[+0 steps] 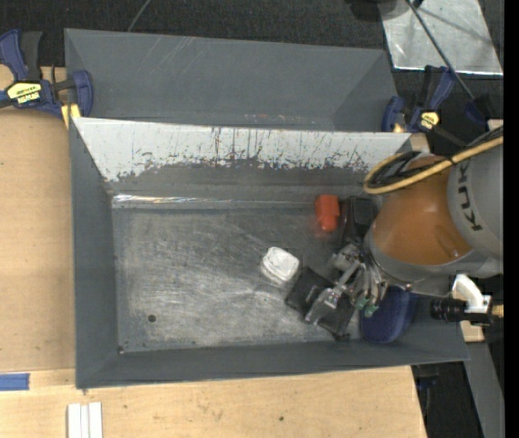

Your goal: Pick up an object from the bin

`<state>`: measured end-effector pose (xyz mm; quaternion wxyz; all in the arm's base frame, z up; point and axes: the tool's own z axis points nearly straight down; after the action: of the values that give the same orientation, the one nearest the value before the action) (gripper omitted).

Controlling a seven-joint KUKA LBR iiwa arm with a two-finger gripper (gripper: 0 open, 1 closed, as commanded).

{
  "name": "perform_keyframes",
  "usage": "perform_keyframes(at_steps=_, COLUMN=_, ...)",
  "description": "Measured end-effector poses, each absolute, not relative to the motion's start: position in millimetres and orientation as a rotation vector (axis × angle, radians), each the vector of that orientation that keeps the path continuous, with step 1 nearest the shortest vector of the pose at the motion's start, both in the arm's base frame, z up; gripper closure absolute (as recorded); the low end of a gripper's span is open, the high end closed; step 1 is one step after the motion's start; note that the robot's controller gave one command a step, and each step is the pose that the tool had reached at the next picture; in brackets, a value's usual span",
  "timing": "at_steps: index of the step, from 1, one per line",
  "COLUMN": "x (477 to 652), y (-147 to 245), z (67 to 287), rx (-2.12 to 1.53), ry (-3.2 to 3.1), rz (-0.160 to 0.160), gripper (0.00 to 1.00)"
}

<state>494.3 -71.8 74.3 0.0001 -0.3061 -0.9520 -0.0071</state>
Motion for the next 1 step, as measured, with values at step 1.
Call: perform_keyframes(at_steps=1, x=495.4, y=-68.8, z=75.5, rx=-0.948, ry=-2.996, rz=-0.007, gripper=0.0)
